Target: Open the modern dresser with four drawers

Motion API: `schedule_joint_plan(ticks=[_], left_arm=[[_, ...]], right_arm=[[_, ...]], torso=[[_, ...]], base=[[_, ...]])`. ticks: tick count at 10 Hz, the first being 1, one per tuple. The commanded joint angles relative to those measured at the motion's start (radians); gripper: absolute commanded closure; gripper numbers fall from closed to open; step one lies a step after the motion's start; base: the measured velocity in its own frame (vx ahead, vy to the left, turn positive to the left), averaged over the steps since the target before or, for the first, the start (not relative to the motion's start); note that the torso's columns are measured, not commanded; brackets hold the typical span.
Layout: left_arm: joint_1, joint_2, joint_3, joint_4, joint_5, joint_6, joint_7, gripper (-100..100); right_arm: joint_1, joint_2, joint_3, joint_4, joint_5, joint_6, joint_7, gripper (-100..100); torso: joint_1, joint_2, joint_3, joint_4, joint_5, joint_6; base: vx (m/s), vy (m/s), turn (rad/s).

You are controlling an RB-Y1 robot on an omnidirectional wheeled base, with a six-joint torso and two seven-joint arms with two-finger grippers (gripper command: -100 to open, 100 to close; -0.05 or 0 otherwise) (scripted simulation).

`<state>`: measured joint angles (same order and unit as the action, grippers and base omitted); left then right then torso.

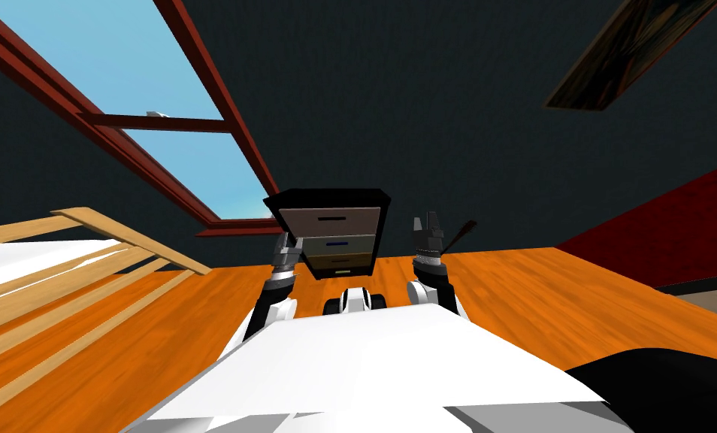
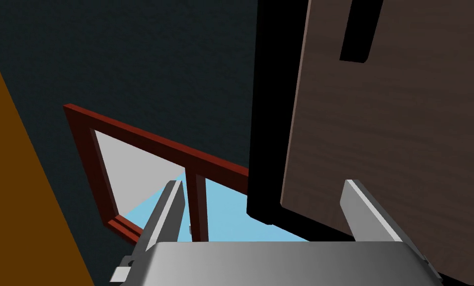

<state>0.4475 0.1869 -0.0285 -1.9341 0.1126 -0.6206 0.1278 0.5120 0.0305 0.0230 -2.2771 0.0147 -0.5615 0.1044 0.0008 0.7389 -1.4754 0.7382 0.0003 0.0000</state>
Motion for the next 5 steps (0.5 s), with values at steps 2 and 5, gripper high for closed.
schedule_joint_plan(ticks=[2,5], left_arm=[[-0.009,0.002,-0.006,0.100,0.001,-0.035,0.007,-100],[-0.021,0.000,-0.010,0.189,0.002,-0.066,0.012,-100]], right_arm=[[0.000,0.000,0.000,0.000,0.000,0.000,0.000,0],[0.000,0.000,0.000,0.000,0.000,0.000,0.000,0]], torso=[[-0.001,-0.002,-0.001,0.000,0.000,0.000],[-0.001,-0.001,-0.001,0.000,0.000,0.000]], base=[[0.063,-0.021,-0.020],[0.050,-0.018,-0.026]])
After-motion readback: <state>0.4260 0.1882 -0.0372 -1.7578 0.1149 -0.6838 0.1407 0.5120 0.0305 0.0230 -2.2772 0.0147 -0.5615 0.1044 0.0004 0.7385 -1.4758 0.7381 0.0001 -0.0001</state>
